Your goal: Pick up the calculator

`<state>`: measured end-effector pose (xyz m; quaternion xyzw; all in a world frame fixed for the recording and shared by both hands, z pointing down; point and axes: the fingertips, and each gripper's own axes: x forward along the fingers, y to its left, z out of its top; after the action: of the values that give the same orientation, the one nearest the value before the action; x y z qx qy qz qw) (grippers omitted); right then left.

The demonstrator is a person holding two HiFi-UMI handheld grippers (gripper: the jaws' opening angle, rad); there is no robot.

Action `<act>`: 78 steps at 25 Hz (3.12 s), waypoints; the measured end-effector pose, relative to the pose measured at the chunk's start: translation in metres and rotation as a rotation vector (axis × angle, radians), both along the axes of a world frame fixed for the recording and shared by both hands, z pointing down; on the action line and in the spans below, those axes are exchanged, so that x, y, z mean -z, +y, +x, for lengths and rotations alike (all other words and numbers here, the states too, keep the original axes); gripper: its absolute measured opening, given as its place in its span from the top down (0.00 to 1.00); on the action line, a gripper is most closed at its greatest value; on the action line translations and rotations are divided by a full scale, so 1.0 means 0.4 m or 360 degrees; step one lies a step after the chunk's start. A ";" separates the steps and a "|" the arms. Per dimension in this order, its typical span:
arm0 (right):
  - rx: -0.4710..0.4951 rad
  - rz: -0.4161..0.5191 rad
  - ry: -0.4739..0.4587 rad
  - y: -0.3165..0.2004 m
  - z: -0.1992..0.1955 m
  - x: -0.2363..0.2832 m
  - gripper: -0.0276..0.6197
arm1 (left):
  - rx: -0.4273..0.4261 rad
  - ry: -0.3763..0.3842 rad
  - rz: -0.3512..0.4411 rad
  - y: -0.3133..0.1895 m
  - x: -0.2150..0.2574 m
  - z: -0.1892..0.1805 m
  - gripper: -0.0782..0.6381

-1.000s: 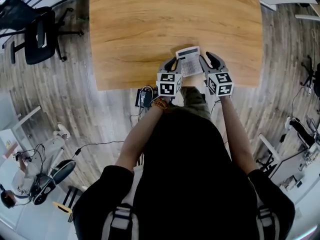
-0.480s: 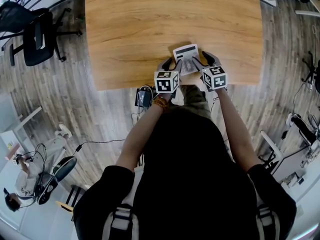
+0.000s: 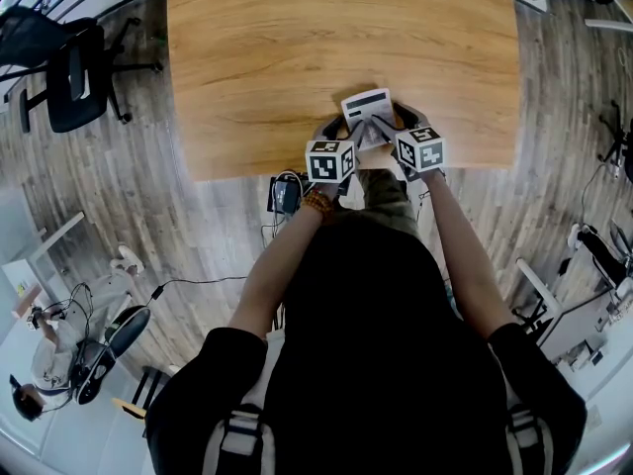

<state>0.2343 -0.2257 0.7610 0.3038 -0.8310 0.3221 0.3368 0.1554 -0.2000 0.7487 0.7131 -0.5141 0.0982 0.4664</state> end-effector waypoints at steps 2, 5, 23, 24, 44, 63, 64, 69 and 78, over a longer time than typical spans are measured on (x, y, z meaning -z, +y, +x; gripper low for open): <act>-0.0035 -0.0038 -0.0022 0.001 -0.001 -0.004 0.49 | 0.0002 0.0011 -0.0005 -0.002 0.000 -0.002 0.58; -0.0060 -0.0064 -0.0031 0.000 -0.006 0.004 0.49 | -0.0008 0.0021 -0.0004 -0.003 0.000 -0.001 0.58; -0.0181 -0.0162 -0.0137 0.002 -0.011 0.004 0.50 | -0.0117 0.0178 -0.0044 -0.005 0.004 0.021 0.58; -0.0195 -0.0176 -0.0152 0.001 -0.010 0.003 0.50 | -0.0115 0.0183 -0.0045 -0.006 0.004 0.021 0.58; -0.0281 -0.0241 -0.0229 0.017 -0.005 0.018 0.48 | -0.0173 0.0094 0.0052 -0.040 0.025 0.026 0.58; -0.0349 -0.0199 -0.0312 -0.011 -0.013 0.058 0.49 | -0.0208 0.0057 0.0153 -0.072 0.067 0.015 0.58; -0.0351 -0.0194 -0.0313 -0.012 -0.013 0.060 0.50 | -0.0207 0.0056 0.0156 -0.072 0.068 0.014 0.58; -0.0356 -0.0153 -0.0329 -0.026 -0.010 0.067 0.52 | -0.0206 0.0055 0.0178 -0.087 0.076 0.013 0.57; -0.0314 -0.0067 -0.0345 -0.052 -0.046 0.112 0.53 | -0.0150 0.0046 0.0233 -0.104 0.103 -0.024 0.57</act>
<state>0.2158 -0.2464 0.7160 0.3404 -0.8216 0.4020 0.2180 0.1459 -0.2416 0.7076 0.7701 -0.4790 0.0720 0.4152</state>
